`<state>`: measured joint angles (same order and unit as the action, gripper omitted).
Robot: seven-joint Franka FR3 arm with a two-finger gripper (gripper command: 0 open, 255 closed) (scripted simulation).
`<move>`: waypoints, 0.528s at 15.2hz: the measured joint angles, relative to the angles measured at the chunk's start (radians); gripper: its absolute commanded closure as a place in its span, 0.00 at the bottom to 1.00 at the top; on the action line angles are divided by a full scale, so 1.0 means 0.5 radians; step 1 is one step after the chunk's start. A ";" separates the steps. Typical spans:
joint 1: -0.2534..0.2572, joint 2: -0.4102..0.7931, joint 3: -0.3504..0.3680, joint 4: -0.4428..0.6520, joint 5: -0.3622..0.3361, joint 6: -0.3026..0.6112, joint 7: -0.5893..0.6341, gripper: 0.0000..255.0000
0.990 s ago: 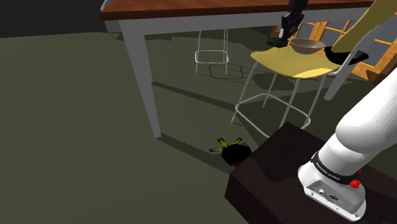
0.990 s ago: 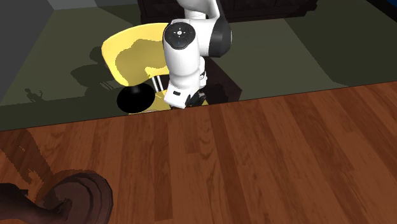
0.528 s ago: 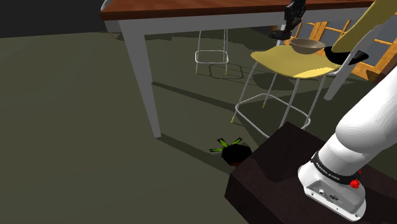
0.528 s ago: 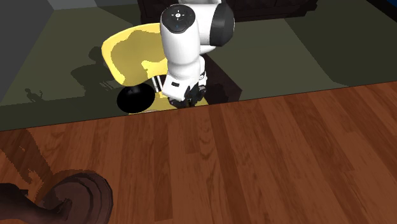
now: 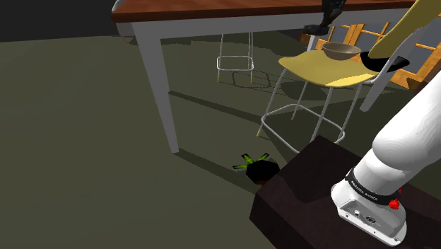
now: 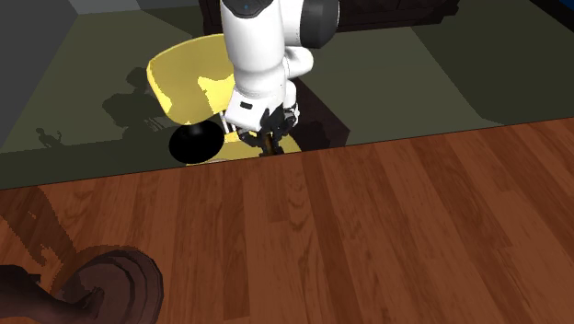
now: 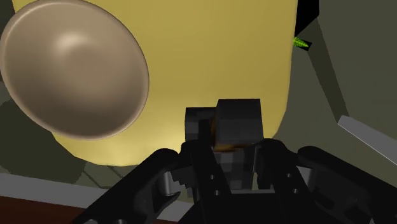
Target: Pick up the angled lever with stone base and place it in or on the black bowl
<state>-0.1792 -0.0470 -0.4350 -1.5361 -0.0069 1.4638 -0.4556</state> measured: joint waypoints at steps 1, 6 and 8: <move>-0.015 -0.015 -0.016 -0.006 -0.008 -0.007 -0.030 1.00; -0.094 -0.147 -0.103 -0.109 -0.080 -0.021 -0.196 1.00; -0.128 -0.200 -0.142 -0.157 -0.111 -0.017 -0.268 1.00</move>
<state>-0.2430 -0.1469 -0.5061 -1.6145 -0.0626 1.4553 -0.5896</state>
